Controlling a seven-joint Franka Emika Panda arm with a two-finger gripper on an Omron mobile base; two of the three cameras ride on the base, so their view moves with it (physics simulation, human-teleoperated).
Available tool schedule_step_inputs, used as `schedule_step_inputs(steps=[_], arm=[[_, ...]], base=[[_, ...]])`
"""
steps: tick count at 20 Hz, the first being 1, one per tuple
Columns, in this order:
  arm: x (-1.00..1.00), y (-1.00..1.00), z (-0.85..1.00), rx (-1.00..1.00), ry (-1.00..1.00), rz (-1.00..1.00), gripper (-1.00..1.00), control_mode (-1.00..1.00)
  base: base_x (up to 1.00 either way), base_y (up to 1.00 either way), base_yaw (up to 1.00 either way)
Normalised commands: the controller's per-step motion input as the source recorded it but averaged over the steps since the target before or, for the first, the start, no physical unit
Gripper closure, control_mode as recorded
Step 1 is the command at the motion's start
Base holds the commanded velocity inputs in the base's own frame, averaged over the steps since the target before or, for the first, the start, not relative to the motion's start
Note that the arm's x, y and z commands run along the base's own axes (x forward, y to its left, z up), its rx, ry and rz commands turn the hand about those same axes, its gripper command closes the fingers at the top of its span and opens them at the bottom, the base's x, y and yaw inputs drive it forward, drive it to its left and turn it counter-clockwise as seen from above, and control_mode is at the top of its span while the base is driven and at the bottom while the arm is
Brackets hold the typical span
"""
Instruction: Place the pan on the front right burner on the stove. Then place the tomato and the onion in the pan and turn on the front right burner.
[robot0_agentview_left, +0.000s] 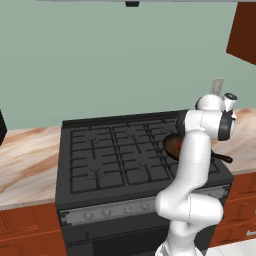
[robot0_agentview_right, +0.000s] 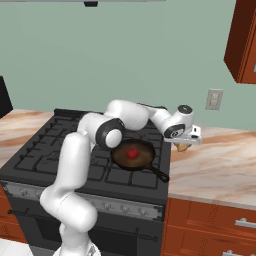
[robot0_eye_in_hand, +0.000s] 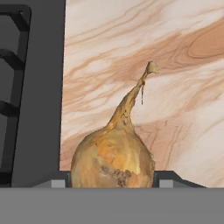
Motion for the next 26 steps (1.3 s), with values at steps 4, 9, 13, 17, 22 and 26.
schedule_step_inputs(steps=[4, 9, 13, 17, 22, 26], arm=[[-0.41, 0.0, 0.49, 0.0, 0.0, 0.0, 1.0, -1.0], [-0.28, 0.01, 0.36, 0.0, 0.0, 0.0, 1.0, -1.0], [-0.29, 0.1, 0.22, 0.0, 0.0, 0.0, 1.0, -1.0], [-0.26, 0.22, 0.15, 0.0, 0.0, 0.0, 1.0, -1.0], [-0.13, 0.34, 0.06, 0.0, 0.0, 0.0, 1.0, -1.0], [-0.21, 0.29, 0.01, 0.0, 0.0, 0.0, 1.0, -1.0]], base=[[0.0, 0.0, 0.0], [0.0, 0.0, 0.0], [0.0, 0.0, 0.0], [0.0, 0.0, 0.0], [0.0, 0.0, 0.0], [0.0, 0.0, 0.0]])
